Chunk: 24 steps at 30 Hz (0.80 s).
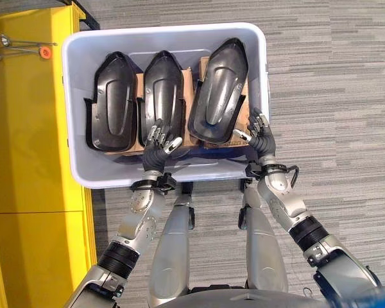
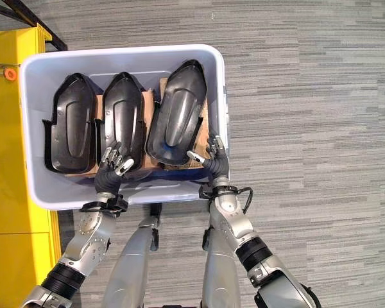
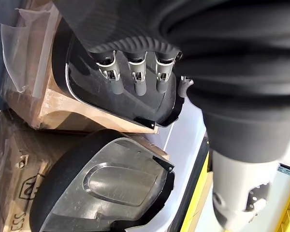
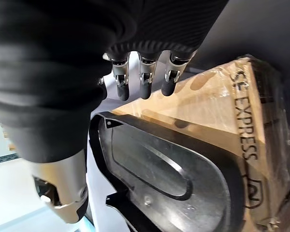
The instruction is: Move parts from the plastic box to the shelf.
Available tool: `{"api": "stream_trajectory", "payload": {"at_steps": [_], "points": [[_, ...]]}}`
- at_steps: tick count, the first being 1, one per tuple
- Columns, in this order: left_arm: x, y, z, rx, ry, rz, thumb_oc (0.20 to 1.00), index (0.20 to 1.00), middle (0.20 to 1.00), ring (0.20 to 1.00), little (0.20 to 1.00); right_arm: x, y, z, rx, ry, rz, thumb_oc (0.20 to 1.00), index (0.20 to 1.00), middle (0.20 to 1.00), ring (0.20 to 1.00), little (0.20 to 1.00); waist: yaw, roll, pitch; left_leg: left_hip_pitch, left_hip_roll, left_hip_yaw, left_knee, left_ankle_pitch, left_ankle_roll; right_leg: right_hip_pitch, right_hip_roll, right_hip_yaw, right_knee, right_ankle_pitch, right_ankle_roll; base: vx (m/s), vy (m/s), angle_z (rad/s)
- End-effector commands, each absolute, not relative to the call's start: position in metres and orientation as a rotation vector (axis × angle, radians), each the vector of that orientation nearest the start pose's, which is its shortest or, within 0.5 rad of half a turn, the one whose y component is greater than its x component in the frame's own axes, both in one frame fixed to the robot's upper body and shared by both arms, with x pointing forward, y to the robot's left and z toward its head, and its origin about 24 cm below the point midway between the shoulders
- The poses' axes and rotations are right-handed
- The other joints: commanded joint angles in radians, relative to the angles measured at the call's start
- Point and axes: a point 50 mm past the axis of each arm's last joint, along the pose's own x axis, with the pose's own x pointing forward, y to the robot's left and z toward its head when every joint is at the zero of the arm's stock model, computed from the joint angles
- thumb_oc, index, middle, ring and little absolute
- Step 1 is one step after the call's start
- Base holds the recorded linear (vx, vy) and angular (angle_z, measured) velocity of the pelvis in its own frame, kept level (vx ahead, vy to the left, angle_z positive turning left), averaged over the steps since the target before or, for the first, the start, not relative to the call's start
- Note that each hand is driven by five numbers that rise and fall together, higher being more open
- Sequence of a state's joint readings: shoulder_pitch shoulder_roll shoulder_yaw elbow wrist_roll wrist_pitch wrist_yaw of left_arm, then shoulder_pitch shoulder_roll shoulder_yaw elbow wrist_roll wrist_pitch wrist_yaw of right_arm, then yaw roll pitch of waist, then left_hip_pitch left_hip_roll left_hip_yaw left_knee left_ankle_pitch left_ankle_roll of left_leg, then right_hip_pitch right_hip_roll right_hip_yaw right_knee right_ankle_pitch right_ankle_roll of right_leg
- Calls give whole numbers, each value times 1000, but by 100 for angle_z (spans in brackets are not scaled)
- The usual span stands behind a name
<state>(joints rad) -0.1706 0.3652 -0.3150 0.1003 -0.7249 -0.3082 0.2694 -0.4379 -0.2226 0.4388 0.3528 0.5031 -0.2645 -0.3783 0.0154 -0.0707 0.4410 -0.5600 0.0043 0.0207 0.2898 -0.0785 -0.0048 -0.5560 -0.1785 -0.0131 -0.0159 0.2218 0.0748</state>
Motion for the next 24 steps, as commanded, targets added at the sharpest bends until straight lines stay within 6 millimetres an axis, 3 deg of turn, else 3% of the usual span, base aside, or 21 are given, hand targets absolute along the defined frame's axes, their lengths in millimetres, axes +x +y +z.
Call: {"api": "stream_trajectory", "payload": {"at_steps": [1, 10, 15, 24], "points": [[274, 163, 99, -424, -281, -8, 1000, 1000, 1000, 1000, 1000, 323, -94, 98, 196, -222, 51, 1000, 1000, 1000, 1000, 1000, 20, 51, -8, 2, -25, -22, -93, 85, 24, 78, -5, 10, 145, -123, 38, 0, 0, 0], [274, 158, 100, -429, -277, -36, 1000, 1000, 1000, 1000, 1000, 345, -94, 105, 167, -202, -30, 1000, 1000, 1000, 1000, 1000, 41, 65, -2, -3, -31, -23, -92, 82, 26, 74, -5, 10, 148, -125, 37, 0, 0, 0], [274, 156, 101, -434, -276, -49, 1000, 1000, 1000, 1000, 1000, 365, -106, 113, 133, -178, -165, 1000, 1000, 1000, 1000, 1000, 59, 80, 7, -11, -37, -26, -84, 78, 28, 71, -6, 7, 156, -131, 38, 14, 6, 1], [275, 152, 101, -441, -271, -70, 1000, 1000, 1000, 1000, 1000, 380, -121, 106, 95, -96, -280, 1000, 1000, 1000, 1000, 1000, 79, 98, 19, -23, -44, -31, -77, 77, 26, 71, -9, -4, 164, -139, 38, 7, 3, 0]]}}
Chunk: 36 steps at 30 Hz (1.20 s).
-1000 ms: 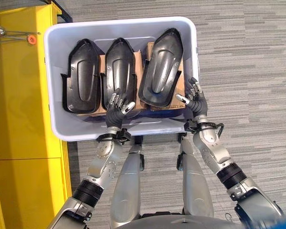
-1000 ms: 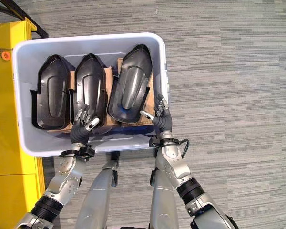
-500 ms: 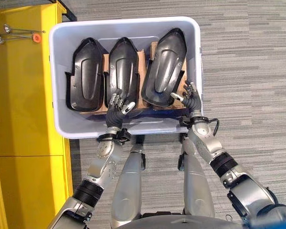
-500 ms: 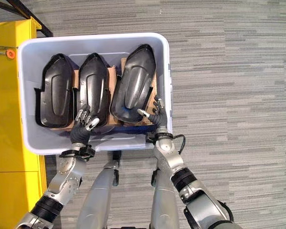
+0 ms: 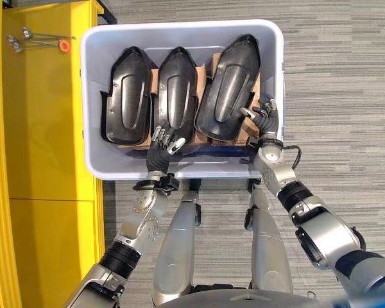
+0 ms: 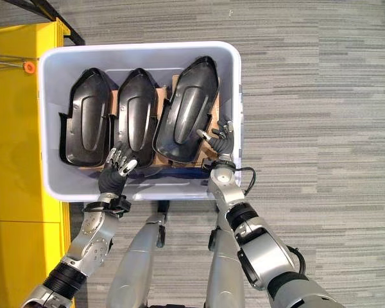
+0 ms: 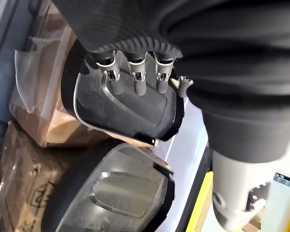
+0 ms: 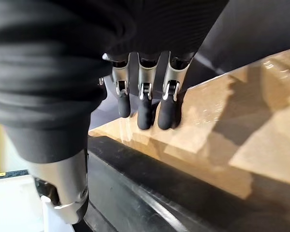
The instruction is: Move parts from the plastic box to the shelf.
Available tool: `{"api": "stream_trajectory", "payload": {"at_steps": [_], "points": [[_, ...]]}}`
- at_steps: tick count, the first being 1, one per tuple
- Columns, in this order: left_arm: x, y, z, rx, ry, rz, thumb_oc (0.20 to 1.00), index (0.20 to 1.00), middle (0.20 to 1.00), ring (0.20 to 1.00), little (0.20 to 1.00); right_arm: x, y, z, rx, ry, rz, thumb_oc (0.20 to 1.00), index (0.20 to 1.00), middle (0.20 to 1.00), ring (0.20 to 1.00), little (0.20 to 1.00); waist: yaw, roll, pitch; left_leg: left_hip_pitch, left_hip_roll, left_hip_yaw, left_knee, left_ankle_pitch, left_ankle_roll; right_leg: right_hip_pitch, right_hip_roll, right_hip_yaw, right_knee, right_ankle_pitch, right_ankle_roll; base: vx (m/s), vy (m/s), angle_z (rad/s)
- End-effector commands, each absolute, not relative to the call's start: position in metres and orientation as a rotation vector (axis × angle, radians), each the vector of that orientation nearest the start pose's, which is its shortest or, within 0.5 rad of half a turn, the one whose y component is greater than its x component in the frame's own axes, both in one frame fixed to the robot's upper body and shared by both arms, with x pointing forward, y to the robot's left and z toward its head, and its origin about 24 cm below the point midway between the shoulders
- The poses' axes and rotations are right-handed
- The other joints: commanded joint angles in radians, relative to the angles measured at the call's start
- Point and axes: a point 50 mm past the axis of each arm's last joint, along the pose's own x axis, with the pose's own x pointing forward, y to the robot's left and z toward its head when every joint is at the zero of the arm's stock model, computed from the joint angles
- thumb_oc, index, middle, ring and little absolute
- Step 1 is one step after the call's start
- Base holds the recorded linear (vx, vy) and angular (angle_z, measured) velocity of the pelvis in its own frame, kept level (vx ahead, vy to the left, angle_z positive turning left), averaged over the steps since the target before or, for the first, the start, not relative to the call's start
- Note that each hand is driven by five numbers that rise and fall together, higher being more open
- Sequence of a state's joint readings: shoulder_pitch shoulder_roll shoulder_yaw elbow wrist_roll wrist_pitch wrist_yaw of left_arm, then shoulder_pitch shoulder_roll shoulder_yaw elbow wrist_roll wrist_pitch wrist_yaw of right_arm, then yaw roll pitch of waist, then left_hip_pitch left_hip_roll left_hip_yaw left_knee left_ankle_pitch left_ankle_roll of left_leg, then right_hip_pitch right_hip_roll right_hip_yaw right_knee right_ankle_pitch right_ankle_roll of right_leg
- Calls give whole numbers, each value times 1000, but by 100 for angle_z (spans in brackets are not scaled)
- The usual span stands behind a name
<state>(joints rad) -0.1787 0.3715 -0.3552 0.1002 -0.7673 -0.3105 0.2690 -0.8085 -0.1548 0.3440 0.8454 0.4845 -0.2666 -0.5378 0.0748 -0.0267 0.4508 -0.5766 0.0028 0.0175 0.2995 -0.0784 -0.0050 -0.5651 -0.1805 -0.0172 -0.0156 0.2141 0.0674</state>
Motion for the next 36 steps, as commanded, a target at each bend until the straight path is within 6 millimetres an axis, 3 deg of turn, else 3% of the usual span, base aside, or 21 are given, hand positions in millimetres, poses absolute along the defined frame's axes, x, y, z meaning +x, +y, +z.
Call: {"api": "stream_trajectory", "payload": {"at_steps": [1, 13, 22, 25, 36], "points": [[276, 152, 102, -439, -273, -72, 1000, 1000, 1000, 1000, 1000, 381, -121, 104, 82, -85, -283, 1000, 1000, 1000, 1000, 1000, 22, 55, 11, -8, -43, -29, -85, 76, 26, 80, -8, -2, 165, -133, 46, 30, 2, 2], [277, 143, 108, -446, -290, -107, 1000, 1000, 1000, 1000, 1000, 386, -124, 84, -143, 31, -310, 1000, 1000, 1000, 1000, 1000, 46, 70, 18, -27, -53, -39, -70, 73, 25, 85, -13, -23, 171, -141, 49, 3, 0, 4], [277, 141, 112, -434, -304, -127, 1000, 1000, 1000, 1000, 1000, 386, -144, 69, -325, 134, -357, 1000, 1000, 1000, 1000, 1000, 74, 70, 32, -45, -62, -58, -59, 72, 24, 95, -25, -53, 171, -140, 57, 4, 8, 9], [278, 139, 113, -427, -306, -145, 1000, 1000, 1000, 1000, 1000, 385, -160, 63, -355, 216, -397, 1000, 1000, 1000, 1000, 1000, 92, 72, 43, -59, -68, -71, -58, 74, 24, 99, -28, -70, 171, -142, 59, -1, -8, 12], [279, 131, 111, -439, -276, -170, 1000, 1000, 1000, 1000, 1000, 382, -181, 55, -324, 351, -476, 1000, 1000, 1000, 1000, 1000, 132, 79, 69, -110, -78, -96, -55, 79, 24, 80, -32, -111, 171, -150, 62, 7, -4, 15]]}}
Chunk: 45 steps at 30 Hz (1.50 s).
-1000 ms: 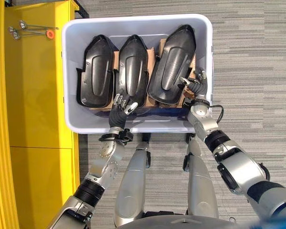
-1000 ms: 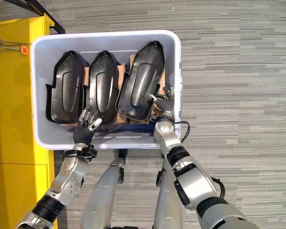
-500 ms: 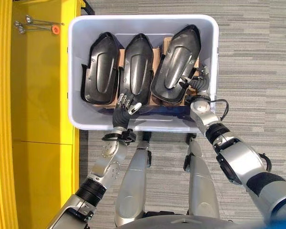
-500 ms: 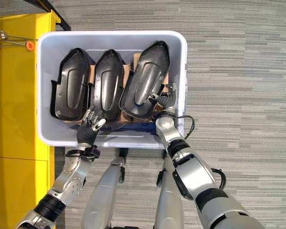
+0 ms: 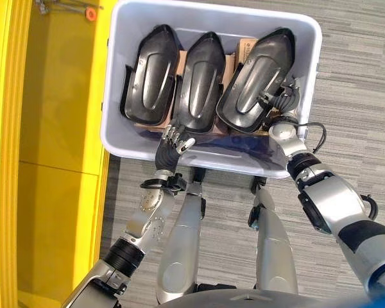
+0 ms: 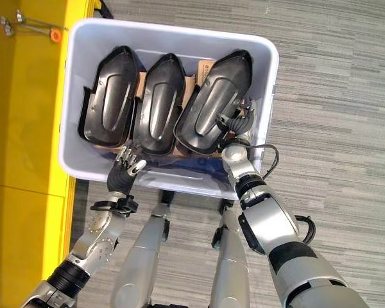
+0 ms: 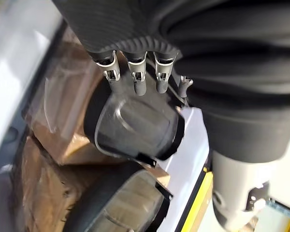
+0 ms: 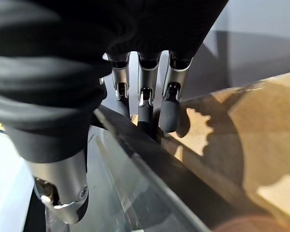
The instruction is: Move parts from the plastic box to the shelf.
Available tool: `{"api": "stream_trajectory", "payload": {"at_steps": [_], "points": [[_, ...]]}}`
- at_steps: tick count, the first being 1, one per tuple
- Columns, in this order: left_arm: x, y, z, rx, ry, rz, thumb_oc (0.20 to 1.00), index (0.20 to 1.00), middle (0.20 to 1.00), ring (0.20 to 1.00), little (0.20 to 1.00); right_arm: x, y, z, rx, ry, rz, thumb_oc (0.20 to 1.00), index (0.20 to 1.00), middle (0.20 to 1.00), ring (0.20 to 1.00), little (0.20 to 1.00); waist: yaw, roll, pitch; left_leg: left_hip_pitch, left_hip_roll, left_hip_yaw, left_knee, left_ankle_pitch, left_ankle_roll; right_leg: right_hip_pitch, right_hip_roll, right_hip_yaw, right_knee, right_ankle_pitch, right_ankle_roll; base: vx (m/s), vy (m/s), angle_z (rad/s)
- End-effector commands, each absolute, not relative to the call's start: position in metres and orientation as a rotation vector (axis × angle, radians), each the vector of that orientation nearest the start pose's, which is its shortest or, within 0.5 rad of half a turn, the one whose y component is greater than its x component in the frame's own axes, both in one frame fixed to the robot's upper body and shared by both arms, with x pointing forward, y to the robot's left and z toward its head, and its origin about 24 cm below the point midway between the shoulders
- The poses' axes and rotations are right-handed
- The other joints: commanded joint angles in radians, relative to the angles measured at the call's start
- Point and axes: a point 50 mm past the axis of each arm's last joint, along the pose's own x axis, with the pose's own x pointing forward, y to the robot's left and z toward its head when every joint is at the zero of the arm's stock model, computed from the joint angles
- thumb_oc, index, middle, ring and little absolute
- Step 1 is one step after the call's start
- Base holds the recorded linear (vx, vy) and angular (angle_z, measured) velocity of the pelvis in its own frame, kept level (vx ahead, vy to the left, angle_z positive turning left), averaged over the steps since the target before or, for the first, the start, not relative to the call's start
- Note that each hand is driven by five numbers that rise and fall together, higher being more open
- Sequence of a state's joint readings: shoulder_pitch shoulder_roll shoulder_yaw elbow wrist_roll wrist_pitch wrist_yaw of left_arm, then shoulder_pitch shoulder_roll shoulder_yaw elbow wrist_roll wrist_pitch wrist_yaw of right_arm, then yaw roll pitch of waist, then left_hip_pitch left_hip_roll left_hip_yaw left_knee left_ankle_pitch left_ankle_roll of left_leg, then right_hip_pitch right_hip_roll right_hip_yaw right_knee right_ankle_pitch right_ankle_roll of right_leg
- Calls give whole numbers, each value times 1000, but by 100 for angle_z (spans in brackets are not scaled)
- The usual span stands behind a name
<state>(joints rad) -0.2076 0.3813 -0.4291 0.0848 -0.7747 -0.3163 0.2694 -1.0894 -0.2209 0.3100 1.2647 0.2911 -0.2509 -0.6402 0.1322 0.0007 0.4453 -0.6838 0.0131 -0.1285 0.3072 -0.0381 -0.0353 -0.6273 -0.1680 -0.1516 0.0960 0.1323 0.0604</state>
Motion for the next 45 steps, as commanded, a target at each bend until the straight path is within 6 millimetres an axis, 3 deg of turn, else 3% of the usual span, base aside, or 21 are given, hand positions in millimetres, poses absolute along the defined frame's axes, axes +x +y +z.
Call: {"api": "stream_trajectory", "payload": {"at_steps": [1, 2, 3, 4, 5, 13, 19, 21, 23, 27, 28, 32, 36, 38, 45], "points": [[280, 131, 111, -436, -274, -172, 1000, 1000, 1000, 1000, 1000, 381, -182, 55, -335, 359, -479, 1000, 1000, 1000, 1000, 1000, 78, 54, 75, -13, -88, 50, -60, 39, 55, 135, -46, 21, 60, -67, 69, 0, 0, 0], [280, 130, 111, -435, -272, -174, 1000, 1000, 1000, 1000, 1000, 382, -183, 55, -370, 366, -469, 950, 950, 950, 950, 950, 81, 58, 75, -20, -89, 48, -61, 40, 56, 127, -46, 20, 60, -67, 69, 5, 10, -8], [279, 129, 111, -438, -268, -180, 1000, 1000, 1000, 1000, 1000, 382, -185, 55, -374, 372, -465, 708, 708, 708, 708, 708, 83, 61, 75, -26, -90, 47, -64, 42, 56, 121, -46, 19, 60, -67, 68, 6, 5, -12], [280, 128, 111, -438, -263, -184, 1000, 1000, 1000, 1000, 1000, 382, -185, 54, -355, 390, -458, 291, 291, 291, 291, 291, 85, 64, 75, -31, -92, 45, -66, 43, 56, 112, -45, 17, 62, -68, 68, 6, 10, -14], [280, 128, 110, -438, -261, -186, 1000, 1000, 1000, 1000, 1000, 382, -186, 55, -339, 397, -455, 200, 200, 200, 200, 200, 86, 67, 75, -36, -92, 46, -66, 44, 56, 107, -46, 16, 64, -69, 68, 9, 11, -9], [280, 127, 105, -431, -231, -184, 1000, 1000, 1000, 1000, 1000, 379, -191, 48, -266, 432, -451, 200, 200, 200, 200, 200, 72, 71, 75, -59, -87, 57, -59, 42, 57, 63, -43, 25, 87, -78, 61, 1, 16, 0], [279, 132, 105, -432, -231, -182, 1000, 1000, 1000, 1000, 1000, 374, -188, 38, -219, 450, -432, 200, 200, 200, 200, 200, 52, 62, 75, 0, -80, 68, -65, 37, 58, 100, -43, 41, 91, -79, 62, -17, 17, 1], [279, 137, 105, -423, -234, -186, 1000, 1000, 1000, 1000, 1000, 390, -191, 69, -120, 321, -444, 200, 200, 200, 200, 200, 46, 55, 71, 57, -78, 71, -71, 34, 57, 145, -43, 45, 95, -81, 63, -19, -1, -13], [280, 144, 103, -416, -236, -164, 1000, 1000, 1000, 1000, 1000, 403, -182, 104, -58, 151, -403, 200, 200, 200, 200, 200, 39, 42, 50, 91, -75, 73, -83, 35, 55, 169, -43, 50, 94, -78, 63, 10, -15, -4], [279, 154, 100, -406, -236, -130, 1000, 1000, 1000, 1000, 1000, 410, -152, 139, 35, -29, -283, 200, 200, 200, 200, 200, 25, 14, 24, 143, -67, 77, -106, 41, 53, 208, -39, 55, 82, -70, 63, 12, -27, -7], [278, 161, 97, -405, -228, -101, 1000, 1000, 1000, 1000, 1000, 402, -127, 154, 109, -147, -165, 200, 200, 200, 200, 200, 4, -4, 7, 173, -61, 82, -119, 44, 52, 224, -36, 58, 79, -65, 62, 37, -34, 3], [272, 173, 87, -392, -190, -58, 1000, 1000, 1000, 1000, 1000, 377, -100, 163, 258, -266, 11, 200, 200, 200, 200, 200, -19, -19, -49, 252, -53, 83, -143, 47, 53, 277, -38, 59, 86, -78, 60, 69, -51, -19], [268, 180, 82, -370, -166, -45, 1000, 1000, 1000, 1000, 1000, 363, -99, 163, 283, -309, 69, 200, 200, 200, 200, 200, -34, -19, -95, 299, -46, 87, -152, 47, 51, 314, -41, 55, 80, -87, 59, 50, -33, -5], [262, 187, 73, -350, -133, -29, 1000, 1000, 1000, 1000, 1000, 346, -103, 153, 274, -327, 111, 200, 200, 200, 200, 200, -54, -16, -137, 350, -37, 89, -168, 46, 47, 353, -40, 51, 73, -98, 59, 70, -50, 3], [250, 194, 55, -344, -68, -2, 1000, 1000, 1000, 1000, 1000, 321, -113, 132, 310, -308, 165, 200, 200, 200, 200, 200, -75, -16, -204, 437, -15, 98, -215, 56, 37, 415, -25, 47, 61, -119, 58, 49, -57, -3]]}}
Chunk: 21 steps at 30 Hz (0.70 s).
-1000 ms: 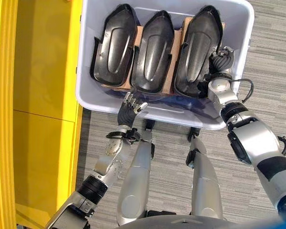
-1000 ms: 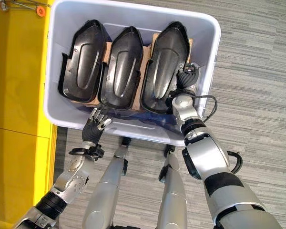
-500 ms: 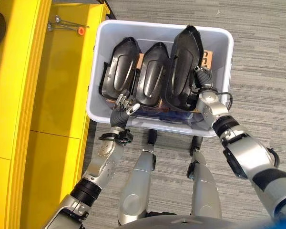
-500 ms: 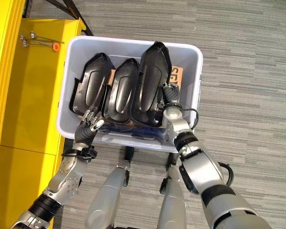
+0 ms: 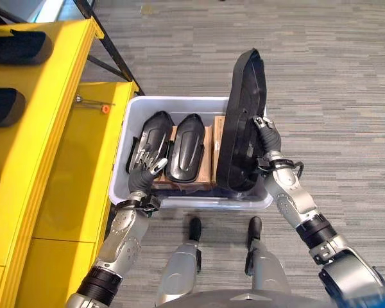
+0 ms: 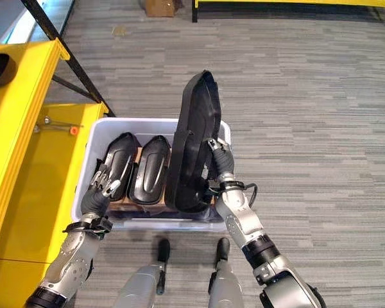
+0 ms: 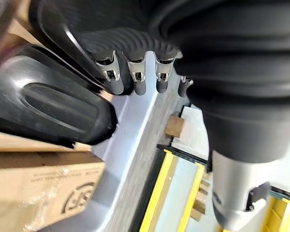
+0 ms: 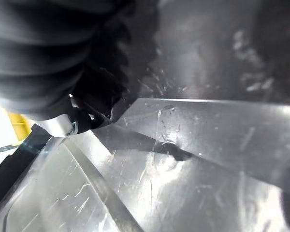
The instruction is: Move parts from the plastic box to the shelf.
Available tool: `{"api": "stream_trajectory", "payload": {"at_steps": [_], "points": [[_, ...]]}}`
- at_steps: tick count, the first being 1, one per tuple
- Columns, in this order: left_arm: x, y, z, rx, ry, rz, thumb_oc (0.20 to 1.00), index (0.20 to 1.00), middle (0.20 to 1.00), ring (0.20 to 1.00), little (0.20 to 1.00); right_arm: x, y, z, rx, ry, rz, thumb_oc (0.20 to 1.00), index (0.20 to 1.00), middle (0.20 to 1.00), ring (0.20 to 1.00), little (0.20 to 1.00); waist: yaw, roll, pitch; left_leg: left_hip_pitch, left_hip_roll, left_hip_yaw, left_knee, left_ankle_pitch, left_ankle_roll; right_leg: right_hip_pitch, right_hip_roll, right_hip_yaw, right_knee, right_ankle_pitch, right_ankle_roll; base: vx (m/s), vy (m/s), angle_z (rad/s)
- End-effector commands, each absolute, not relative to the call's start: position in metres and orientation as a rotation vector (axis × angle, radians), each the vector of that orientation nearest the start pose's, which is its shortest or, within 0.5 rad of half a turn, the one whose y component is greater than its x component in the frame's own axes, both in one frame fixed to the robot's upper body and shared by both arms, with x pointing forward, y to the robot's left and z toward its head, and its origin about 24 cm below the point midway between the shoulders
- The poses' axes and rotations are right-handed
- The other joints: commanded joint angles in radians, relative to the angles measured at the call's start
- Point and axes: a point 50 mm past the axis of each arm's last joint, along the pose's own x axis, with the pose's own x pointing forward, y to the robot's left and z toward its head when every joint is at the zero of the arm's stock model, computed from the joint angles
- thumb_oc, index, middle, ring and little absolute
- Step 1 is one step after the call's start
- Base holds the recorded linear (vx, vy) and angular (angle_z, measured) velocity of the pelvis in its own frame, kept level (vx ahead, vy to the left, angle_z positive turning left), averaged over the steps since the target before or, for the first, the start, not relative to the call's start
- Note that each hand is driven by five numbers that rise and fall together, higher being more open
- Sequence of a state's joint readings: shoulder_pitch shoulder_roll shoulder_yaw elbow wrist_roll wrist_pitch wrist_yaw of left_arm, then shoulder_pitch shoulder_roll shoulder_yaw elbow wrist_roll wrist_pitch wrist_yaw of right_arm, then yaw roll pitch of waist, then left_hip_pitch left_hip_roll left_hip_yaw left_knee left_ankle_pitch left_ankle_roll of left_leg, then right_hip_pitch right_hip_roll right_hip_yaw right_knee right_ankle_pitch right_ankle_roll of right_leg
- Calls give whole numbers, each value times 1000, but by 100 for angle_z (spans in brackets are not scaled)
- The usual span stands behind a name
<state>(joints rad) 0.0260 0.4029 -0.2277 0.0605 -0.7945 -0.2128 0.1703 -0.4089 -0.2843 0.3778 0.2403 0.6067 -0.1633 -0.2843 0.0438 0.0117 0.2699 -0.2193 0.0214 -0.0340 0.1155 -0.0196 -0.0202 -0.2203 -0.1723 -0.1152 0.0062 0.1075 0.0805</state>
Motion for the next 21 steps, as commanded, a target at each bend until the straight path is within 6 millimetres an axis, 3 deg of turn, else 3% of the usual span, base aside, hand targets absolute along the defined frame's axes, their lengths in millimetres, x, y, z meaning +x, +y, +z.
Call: {"api": "stream_trajectory", "payload": {"at_steps": [1, 6, 11, 13, 16, 17, 20, 21], "points": [[245, 198, 49, -338, -48, 6, 1000, 1000, 1000, 1000, 1000, 315, -125, 125, 280, -300, 157, 200, 200, 200, 200, 200, 4, -26, -63, 8, -14, 6, -40, 41, 17, 35, -12, 6, 150, -107, 38, 88, -103, -10], [235, 207, 36, -324, -7, 37, 1000, 1000, 1000, 1000, 1000, 305, -148, 116, 292, -291, 97, 200, 200, 200, 200, 200, -11, -25, -116, 71, 8, 11, -43, 31, 5, 86, 9, 1, 167, -141, 29, 68, -100, -5], [219, 213, 15, -327, 82, 83, 1000, 1000, 1000, 1000, 1000, 297, -155, 116, 350, -307, 89, 200, 200, 200, 200, 200, -16, -29, -166, 149, 58, 19, -13, 18, -24, 168, 57, 0, 197, -202, 0, 73, -212, -5], [212, 215, 9, -334, 102, 106, 1000, 1000, 1000, 1000, 1000, 295, -149, 124, 379, -339, 115, 200, 200, 200, 200, 200, -13, -26, -182, 160, 84, 17, -13, 44, -43, 205, 90, 0, 154, -204, -21, -54, -317, 0], [210, 213, 11, -370, 76, 131, 1000, 1000, 1000, 1000, 1000, 301, -137, 141, 389, -395, 169, 200, 200, 200, 200, 200, 1, -5, -161, 122, 93, -10, 36, 131, -73, 251, 110, -28, 90, -192, -57, -137, -251, 9], [214, 212, 13, -370, 65, 126, 1000, 1000, 1000, 1000, 1000, 304, -135, 148, 394, -414, 173, 200, 200, 200, 200, 200, -4, -12, -146, 89, 114, 49, 113, 152, -68, 237, 95, -55, 97, -185, -62, -231, -161, 61], [216, 217, 16, -369, 41, 153, 1000, 1000, 1000, 1000, 1000, 311, -119, 167, 361, -472, 214, 200, 200, 200, 200, 200, -13, -8, -152, 150, 180, 129, 238, 89, -57, 146, 77, -81, 180, -193, -73, -188, -98, 104], [216, 217, 16, -370, 41, 154, 1000, 1000, 1000, 1000, 1000, 311, -118, 167, 360, -472, 214, 200, 200, 200, 200, 200, -12, -7, -151, 150, 183, 130, 244, 84, -58, 143, 79, -79, 188, -198, -73, -97, -48, 4]]}}
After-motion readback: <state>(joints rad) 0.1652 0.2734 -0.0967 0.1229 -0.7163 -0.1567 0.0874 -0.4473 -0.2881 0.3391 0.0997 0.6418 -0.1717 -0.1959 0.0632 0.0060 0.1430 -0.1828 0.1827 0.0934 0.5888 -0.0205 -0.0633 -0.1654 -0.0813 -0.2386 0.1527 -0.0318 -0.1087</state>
